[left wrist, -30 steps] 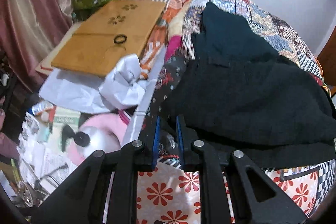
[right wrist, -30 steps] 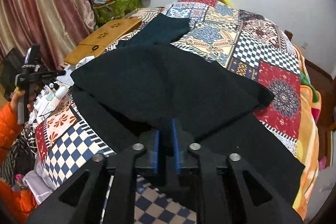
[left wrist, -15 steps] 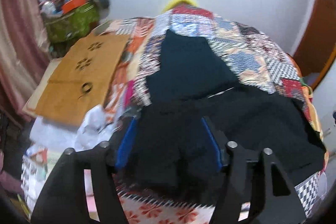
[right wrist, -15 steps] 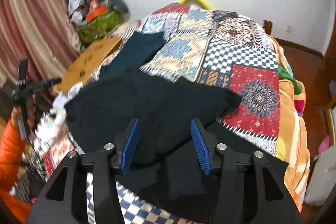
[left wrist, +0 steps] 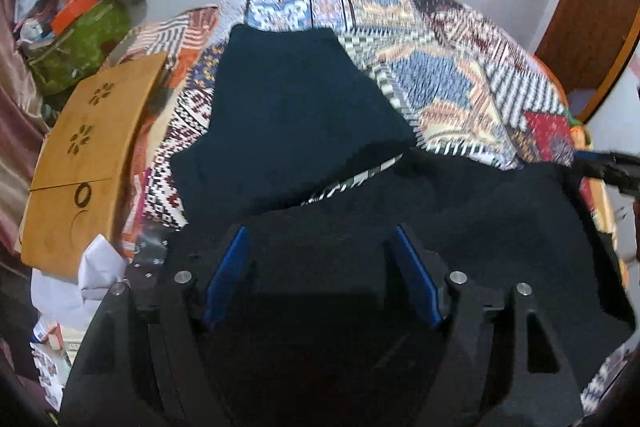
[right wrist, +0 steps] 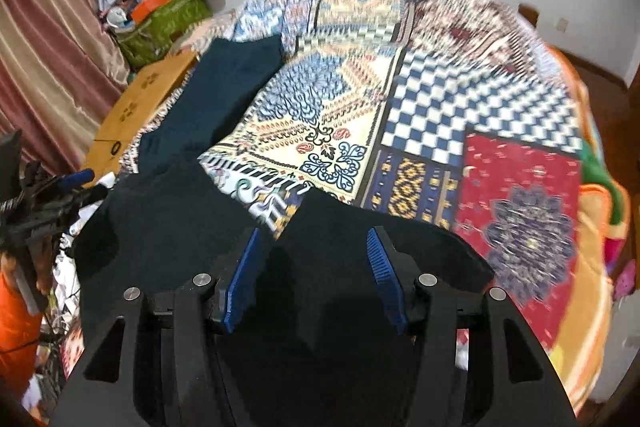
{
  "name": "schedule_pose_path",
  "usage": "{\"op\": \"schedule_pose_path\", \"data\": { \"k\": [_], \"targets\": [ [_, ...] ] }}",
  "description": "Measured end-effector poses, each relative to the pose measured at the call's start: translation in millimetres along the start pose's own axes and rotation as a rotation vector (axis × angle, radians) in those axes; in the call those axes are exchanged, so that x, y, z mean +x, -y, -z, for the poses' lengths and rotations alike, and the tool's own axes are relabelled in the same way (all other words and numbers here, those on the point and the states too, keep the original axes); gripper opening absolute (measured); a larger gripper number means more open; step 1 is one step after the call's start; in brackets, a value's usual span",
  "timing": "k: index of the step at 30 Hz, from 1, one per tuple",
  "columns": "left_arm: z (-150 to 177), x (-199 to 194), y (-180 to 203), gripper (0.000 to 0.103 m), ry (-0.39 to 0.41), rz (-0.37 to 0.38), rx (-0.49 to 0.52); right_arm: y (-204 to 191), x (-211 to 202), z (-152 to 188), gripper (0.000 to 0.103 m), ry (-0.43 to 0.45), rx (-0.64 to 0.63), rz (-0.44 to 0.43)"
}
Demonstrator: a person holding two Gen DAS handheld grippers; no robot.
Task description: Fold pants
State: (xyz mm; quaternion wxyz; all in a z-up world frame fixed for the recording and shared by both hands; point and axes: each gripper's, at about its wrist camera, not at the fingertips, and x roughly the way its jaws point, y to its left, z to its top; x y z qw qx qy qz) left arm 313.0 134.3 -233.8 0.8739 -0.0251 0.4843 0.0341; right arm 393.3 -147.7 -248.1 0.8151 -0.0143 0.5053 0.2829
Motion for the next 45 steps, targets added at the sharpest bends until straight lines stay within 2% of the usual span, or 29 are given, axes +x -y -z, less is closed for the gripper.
{"op": "schedule_pose_path", "data": {
  "k": [6,9,13,16,19,22,29,31,34,38,41,45],
  "targets": [
    [9.3,23.2,2.8,0.075,-0.03,-0.01,0.024,2.9,60.1,-1.1,0.051,-0.177,0.005,-0.025],
    [13.5,27.0,4.7,0.077,-0.022,-0.022,0.029,0.5,66.5,4.8,0.05,-0.167,-0.03,-0.034],
    [14.9,28.6,6.2,0.078,-0.022,-0.032,0.027,6.9,66.1,6.4,0.022,-0.147,-0.01,-0.031],
    [16.2,26.6,5.9,0.078,-0.032,-0.029,0.013,8.9,63.9,9.9,0.011,-0.13,-0.02,-0.003],
    [17.8,18.8,6.9,0.078,-0.043,-0.032,0.008,8.4,56.7,11.1,0.008,-0.111,-0.019,0.036],
    [19.5,2.7,10.0,0.078,-0.035,-0.034,0.014,10.7,32.4,7.3,0.007,-0.056,0.001,0.044],
    [27.3,-29.6,37.0,0.083,-0.032,0.005,0.067,36.6,-79.8,19.5,0.006,0.13,0.078,0.07],
    [31.1,-33.3,56.8,0.083,-0.041,0.016,0.114,48.5,-120.5,30.0,0.006,0.19,0.1,0.097],
    [36.9,-34.0,84.3,0.083,-0.065,0.04,0.165,50.1,-153.9,44.6,0.005,0.247,0.13,0.118],
    [44.7,-31.8,125.2,0.083,-0.104,0.106,0.235,52.4,-205.8,89.7,0.005,0.347,0.162,0.153],
    [52.1,-29.1,156.0,0.083,-0.116,0.11,0.294,59.2,-215.1,125.7,0.005,0.355,0.22,0.132],
    [63.4,-31.2,183.1,0.083,-0.109,0.107,0.358,61.9,-192.8,176.2,0.005,0.297,0.244,0.164]
  ]
}}
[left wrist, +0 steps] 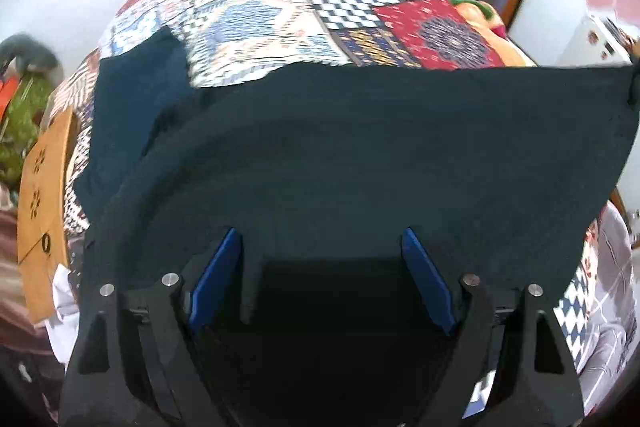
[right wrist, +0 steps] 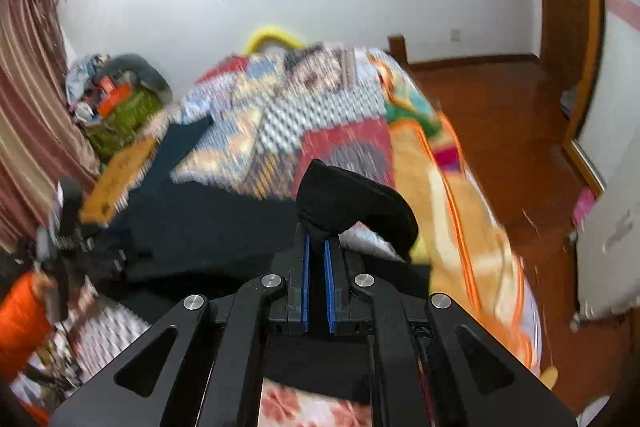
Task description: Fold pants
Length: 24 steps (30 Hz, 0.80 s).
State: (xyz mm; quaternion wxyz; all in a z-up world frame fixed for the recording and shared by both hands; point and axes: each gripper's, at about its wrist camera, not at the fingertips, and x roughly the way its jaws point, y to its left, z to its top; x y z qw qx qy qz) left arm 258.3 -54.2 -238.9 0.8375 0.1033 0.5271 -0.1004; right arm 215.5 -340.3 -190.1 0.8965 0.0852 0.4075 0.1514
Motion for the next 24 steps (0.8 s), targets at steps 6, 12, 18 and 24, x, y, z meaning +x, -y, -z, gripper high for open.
{"op": "schedule_pose_path", "data": {
  "k": [6,12,18,24],
  "targets": [
    [5.2,-1.2,11.9,0.084,0.031,-0.016,0.013,23.9,33.4,67.9,0.008,-0.119,0.124,0.023],
    [7.4,-3.0,5.0,0.084,0.039,0.009,-0.01,45.6,26.7,82.6,0.011,-0.185,0.12,0.154],
    [12.0,-31.5,-30.2,0.084,0.121,0.018,-0.113,46.7,-1.6,39.5,0.032,-0.099,0.075,0.209],
    [31.5,-63.3,-124.1,0.087,0.187,-0.128,-0.277,-5.0,16.0,-22.2,0.066,-0.007,-0.07,0.175]
  ]
}}
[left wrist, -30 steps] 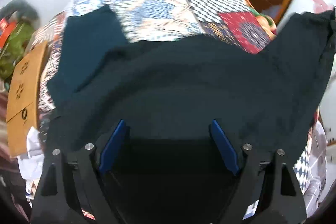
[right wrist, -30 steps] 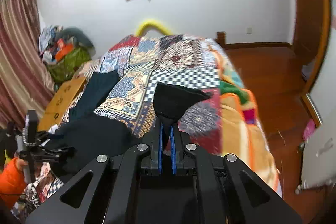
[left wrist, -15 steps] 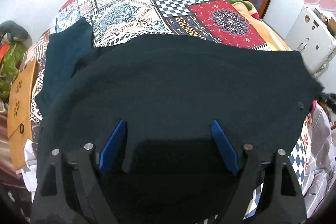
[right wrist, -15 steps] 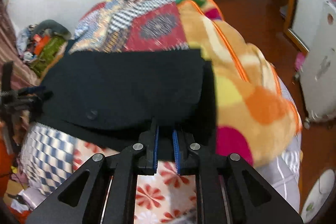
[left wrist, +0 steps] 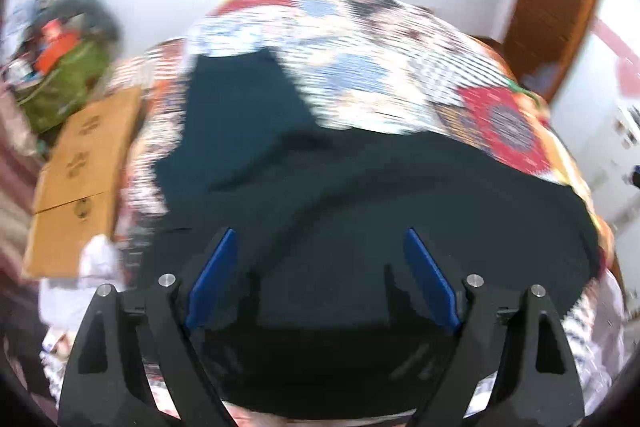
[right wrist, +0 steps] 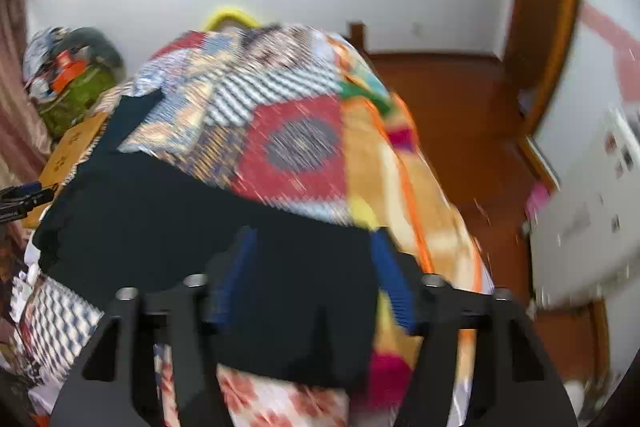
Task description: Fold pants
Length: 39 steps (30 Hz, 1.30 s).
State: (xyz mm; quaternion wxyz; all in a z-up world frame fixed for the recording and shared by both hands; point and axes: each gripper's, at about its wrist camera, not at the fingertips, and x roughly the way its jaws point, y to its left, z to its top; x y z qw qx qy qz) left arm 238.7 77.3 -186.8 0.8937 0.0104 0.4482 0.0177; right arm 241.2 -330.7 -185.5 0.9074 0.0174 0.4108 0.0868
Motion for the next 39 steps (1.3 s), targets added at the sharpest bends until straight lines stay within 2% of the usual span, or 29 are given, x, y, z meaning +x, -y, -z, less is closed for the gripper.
{"op": "schedule_pose_path", "data": {
  "k": [2,5,8,10,11,14,16,18,22,24,25,26,28,30,34,37,39],
  "targets": [
    [2.7,0.2,-33.9,0.089,0.0,-0.055,-0.053,-21.6,9.2,-14.8,0.071,0.021,-0.051,-0.03],
    [11.4,7.8,-85.2,0.089,-0.025,-0.118,-0.143,-61.8,32.0,-37.9,0.072,0.01,-0.134,-0.088],
    [20.5,29.1,-120.8,0.089,-0.068,-0.13,-0.159,-106.0,56.2,-56.7,0.072,-0.004,-0.222,-0.155],
    [28.1,55.9,-144.0,0.089,-0.138,-0.165,-0.173,-140.1,77.6,-66.5,0.072,-0.017,-0.285,-0.215],
    [33.1,69.0,-152.0,0.088,-0.177,-0.151,-0.179,-150.1,83.6,-68.2,0.072,-0.021,-0.302,-0.232],
    [47.8,97.4,-161.1,0.088,-0.258,-0.111,-0.179,-190.0,108.9,-68.9,0.072,-0.049,-0.381,-0.301],
    [56.0,110.1,-161.8,0.088,-0.283,-0.104,-0.17,-215.1,128.8,-71.3,0.072,-0.072,-0.437,-0.338],
    [65.7,118.0,-161.8,0.087,-0.295,-0.062,-0.189,-240.1,151.6,-73.5,0.072,-0.1,-0.488,-0.354],
    [78.9,114.6,-153.6,0.082,-0.237,-0.078,-0.17,-276.2,183.2,-80.2,0.072,-0.175,-0.536,-0.426],
    [81.5,109.9,-148.8,0.078,-0.215,-0.09,-0.158,-292.5,198.2,-80.0,0.068,-0.239,-0.541,-0.484],
    [81.2,108.5,-147.7,0.074,-0.211,-0.094,-0.152,-299.8,205.7,-77.2,0.063,-0.275,-0.551,-0.499],
    [81.8,106.9,-148.5,0.066,-0.212,-0.099,-0.148,-304.6,209.5,-76.4,0.056,-0.296,-0.559,-0.501],
    [81.7,99.0,-158.7,0.059,-0.215,-0.08,-0.177,-312.8,222.1,-68.3,0.052,-0.36,-0.58,-0.489],
    [84.9,86.5,-175.0,0.059,-0.222,-0.032,-0.246,-313.6,224.8,-64.2,0.051,-0.35,-0.575,-0.483],
    [101.8,65.9,-202.4,0.06,-0.234,0.038,-0.376,-309.8,221.1,-64.3,0.031,-0.347,-0.542,-0.484],
    [117.7,63.9,-202.3,0.06,-0.285,0.145,-0.445,-307.4,220.1,-64.7,0.02,-0.351,-0.514,-0.481],
    [124.1,67.4,-194.6,0.06,-0.307,0.175,-0.454,-310.4,218.1,-62.8,0.016,-0.343,-0.514,-0.472]
  ]
}}
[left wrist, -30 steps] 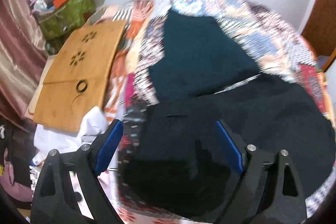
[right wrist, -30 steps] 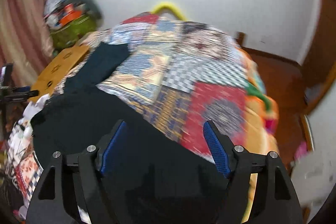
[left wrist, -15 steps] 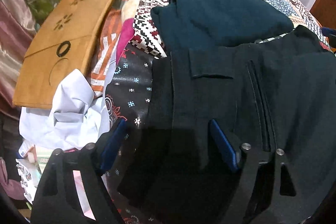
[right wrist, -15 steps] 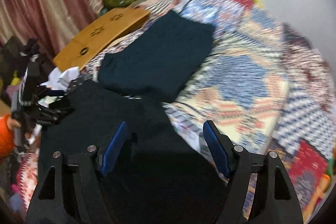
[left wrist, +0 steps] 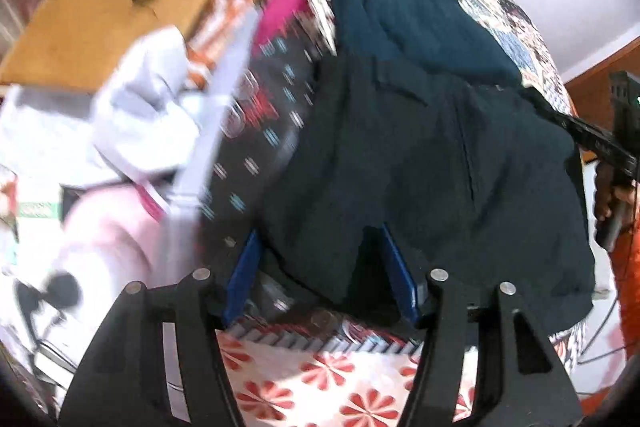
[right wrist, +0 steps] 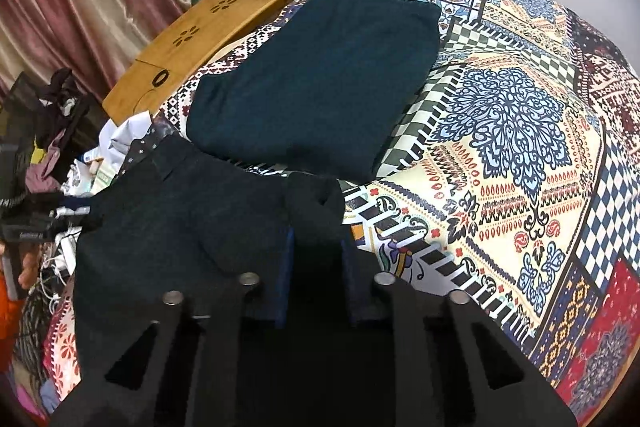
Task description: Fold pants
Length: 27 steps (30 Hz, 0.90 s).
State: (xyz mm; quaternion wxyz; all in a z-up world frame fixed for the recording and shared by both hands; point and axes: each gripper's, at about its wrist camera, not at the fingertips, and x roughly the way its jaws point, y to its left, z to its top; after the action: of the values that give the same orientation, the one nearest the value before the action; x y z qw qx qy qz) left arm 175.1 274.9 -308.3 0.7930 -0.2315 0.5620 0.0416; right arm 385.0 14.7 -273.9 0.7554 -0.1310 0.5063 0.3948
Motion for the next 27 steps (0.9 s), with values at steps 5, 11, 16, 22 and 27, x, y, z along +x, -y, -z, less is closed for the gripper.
{"op": "schedule_pose_path", "data": {
  "k": [5,11,16,22,27],
  "targets": [
    [-1.6,11.5,6.9,0.061,0.028,-0.015,-0.062,-6.7,0.2,-0.1,0.009,0.025,-0.014,0.026],
    [-4.2,9.0,25.1,0.021,0.145,-0.208,0.009,-8.8,-7.1,-0.9,0.005,0.084,-0.026,0.055],
    [16.7,7.6,20.7,0.016,0.194,-0.311,0.034,-12.8,-10.3,-17.6,0.004,0.101,-0.047,0.049],
    [42.0,0.2,6.8,0.016,0.193,-0.351,0.015,-30.8,-4.7,-48.1,0.004,0.131,-0.069,0.019],
    [43.7,-6.0,0.4,0.016,0.186,-0.369,0.021,-32.1,-1.2,-57.7,0.006,0.119,-0.055,0.04]
  ]
}}
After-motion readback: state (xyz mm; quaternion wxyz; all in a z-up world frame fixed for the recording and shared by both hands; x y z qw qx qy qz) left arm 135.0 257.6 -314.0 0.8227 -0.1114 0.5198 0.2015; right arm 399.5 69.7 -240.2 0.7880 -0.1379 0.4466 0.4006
